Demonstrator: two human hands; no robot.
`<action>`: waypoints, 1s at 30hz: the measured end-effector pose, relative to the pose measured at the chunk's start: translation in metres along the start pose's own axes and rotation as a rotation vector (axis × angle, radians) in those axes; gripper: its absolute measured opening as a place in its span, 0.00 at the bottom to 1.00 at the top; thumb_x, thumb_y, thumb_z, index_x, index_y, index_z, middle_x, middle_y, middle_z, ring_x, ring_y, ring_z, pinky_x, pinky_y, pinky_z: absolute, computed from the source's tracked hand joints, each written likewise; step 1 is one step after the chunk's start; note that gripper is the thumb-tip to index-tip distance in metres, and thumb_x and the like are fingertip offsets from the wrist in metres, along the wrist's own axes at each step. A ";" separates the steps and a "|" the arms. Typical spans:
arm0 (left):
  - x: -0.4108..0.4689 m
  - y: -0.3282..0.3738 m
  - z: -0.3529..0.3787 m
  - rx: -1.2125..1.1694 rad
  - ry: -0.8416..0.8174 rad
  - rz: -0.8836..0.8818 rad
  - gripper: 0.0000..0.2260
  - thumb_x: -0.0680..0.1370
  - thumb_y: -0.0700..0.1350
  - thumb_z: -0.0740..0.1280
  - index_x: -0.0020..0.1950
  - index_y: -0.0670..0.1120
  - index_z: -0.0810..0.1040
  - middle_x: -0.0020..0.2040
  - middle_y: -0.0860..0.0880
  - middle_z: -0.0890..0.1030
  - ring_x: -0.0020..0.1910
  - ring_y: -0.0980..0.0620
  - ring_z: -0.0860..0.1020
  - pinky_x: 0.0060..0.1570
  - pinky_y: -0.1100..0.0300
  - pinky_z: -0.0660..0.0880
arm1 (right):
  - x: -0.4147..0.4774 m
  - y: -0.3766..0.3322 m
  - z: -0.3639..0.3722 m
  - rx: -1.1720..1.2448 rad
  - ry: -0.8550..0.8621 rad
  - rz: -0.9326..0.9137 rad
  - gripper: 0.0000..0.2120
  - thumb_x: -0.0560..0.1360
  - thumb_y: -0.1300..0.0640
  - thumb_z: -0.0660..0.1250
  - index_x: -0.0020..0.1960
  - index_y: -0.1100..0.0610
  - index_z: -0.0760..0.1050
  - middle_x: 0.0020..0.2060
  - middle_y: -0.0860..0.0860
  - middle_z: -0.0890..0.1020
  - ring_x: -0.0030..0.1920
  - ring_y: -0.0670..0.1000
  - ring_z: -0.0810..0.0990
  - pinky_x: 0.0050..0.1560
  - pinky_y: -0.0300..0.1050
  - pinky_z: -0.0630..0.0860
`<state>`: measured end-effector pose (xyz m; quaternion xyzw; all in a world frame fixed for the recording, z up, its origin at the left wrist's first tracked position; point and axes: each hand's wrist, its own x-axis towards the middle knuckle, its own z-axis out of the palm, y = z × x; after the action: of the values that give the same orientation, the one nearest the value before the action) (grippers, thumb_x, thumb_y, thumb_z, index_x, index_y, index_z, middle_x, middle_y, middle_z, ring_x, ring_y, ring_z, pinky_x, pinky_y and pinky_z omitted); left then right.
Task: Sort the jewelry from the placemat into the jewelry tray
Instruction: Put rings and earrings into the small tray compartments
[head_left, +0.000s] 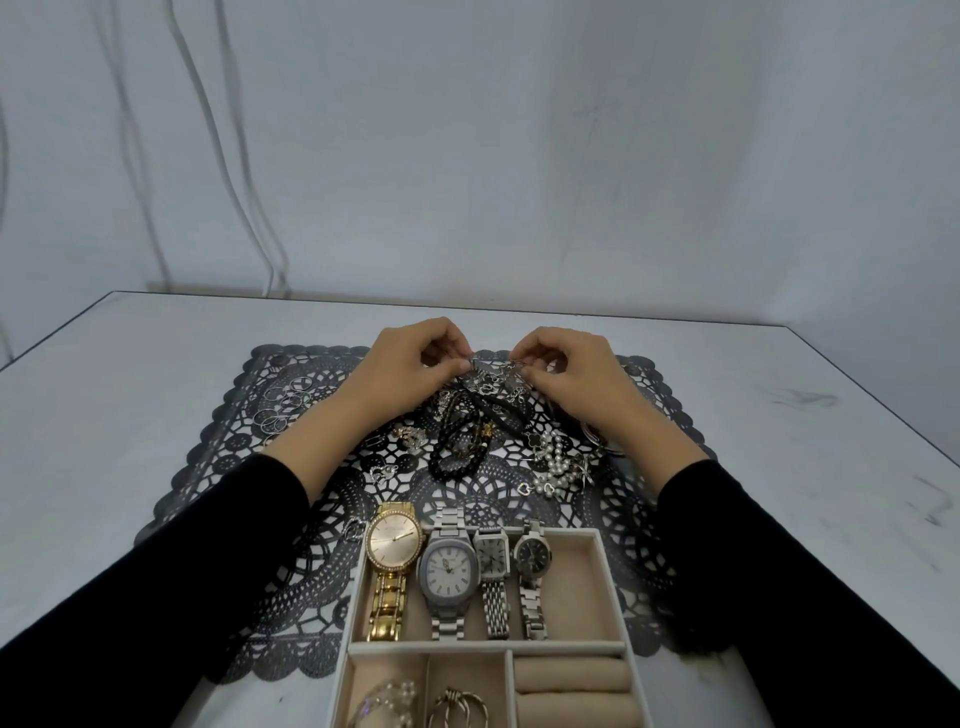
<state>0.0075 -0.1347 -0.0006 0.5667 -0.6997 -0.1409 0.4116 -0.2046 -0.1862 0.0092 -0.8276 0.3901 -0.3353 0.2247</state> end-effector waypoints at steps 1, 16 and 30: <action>0.000 0.000 0.000 0.005 0.003 0.007 0.04 0.75 0.41 0.73 0.46 0.48 0.80 0.41 0.54 0.83 0.40 0.65 0.78 0.43 0.76 0.70 | 0.000 0.000 -0.001 -0.012 0.003 -0.011 0.10 0.70 0.68 0.69 0.46 0.54 0.82 0.34 0.41 0.80 0.35 0.39 0.76 0.38 0.27 0.71; -0.001 -0.001 -0.005 0.053 0.024 0.127 0.04 0.74 0.39 0.73 0.45 0.47 0.81 0.43 0.56 0.83 0.44 0.60 0.81 0.50 0.67 0.77 | -0.004 0.007 -0.002 -0.198 0.138 -0.224 0.05 0.72 0.66 0.69 0.44 0.57 0.80 0.39 0.48 0.82 0.41 0.46 0.79 0.45 0.40 0.77; -0.001 -0.008 -0.005 0.022 -0.128 0.043 0.05 0.77 0.41 0.69 0.44 0.47 0.75 0.51 0.56 0.83 0.52 0.65 0.80 0.54 0.66 0.77 | -0.007 0.007 0.000 -0.151 0.071 -0.176 0.05 0.72 0.66 0.69 0.43 0.58 0.80 0.38 0.49 0.82 0.41 0.47 0.80 0.44 0.35 0.75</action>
<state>0.0169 -0.1349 -0.0031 0.5458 -0.7382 -0.1602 0.3626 -0.2110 -0.1852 0.0017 -0.8608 0.3477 -0.3524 0.1176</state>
